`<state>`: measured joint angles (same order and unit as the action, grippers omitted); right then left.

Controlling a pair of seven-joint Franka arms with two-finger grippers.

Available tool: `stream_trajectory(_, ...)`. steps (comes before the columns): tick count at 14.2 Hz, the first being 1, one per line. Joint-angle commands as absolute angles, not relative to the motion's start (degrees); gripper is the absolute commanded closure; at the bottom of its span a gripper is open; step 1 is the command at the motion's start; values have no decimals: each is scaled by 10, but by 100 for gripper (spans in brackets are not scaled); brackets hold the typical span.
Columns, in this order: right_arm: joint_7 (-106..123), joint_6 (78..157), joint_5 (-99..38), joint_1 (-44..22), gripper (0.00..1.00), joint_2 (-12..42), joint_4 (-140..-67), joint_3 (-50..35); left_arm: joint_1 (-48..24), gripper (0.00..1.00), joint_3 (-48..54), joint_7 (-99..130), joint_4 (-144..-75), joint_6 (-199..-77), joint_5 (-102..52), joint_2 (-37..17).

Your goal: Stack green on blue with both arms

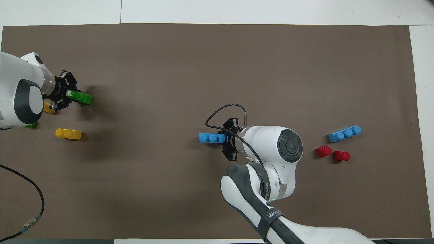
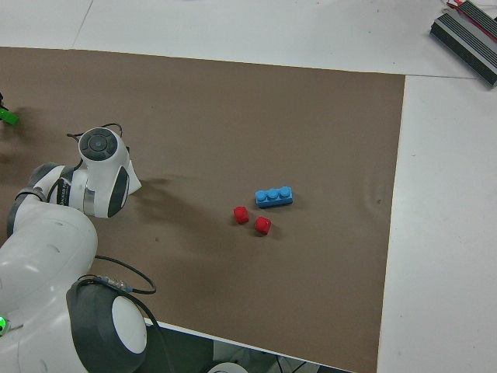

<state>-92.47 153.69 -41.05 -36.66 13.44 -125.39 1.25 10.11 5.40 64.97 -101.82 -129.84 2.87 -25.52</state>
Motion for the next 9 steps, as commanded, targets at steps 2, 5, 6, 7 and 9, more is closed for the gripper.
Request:
stream_trajectory(2,-814,1549,-516,-372,100,144,-1258,14,98,100,57,657,-1016,-1249,23,-219)
stream_trajectory(5,-813,1562,-517,-377,100,149,-1260,14,70,100,58,689,-1018,-1199,-2,-169)
stream_trajectory(6,-815,1567,-517,-380,100,150,-1261,14,53,100,58,733,-1019,-1181,-1,-155)
stream_trajectory(7,-817,1569,-519,-387,100,152,-1261,14,31,100,58,773,-1019,-1162,-1,-141)
stream_trajectory(9,-832,1584,-528,-402,100,158,-1261,15,-23,100,58,858,-1024,-1133,-1,-117)
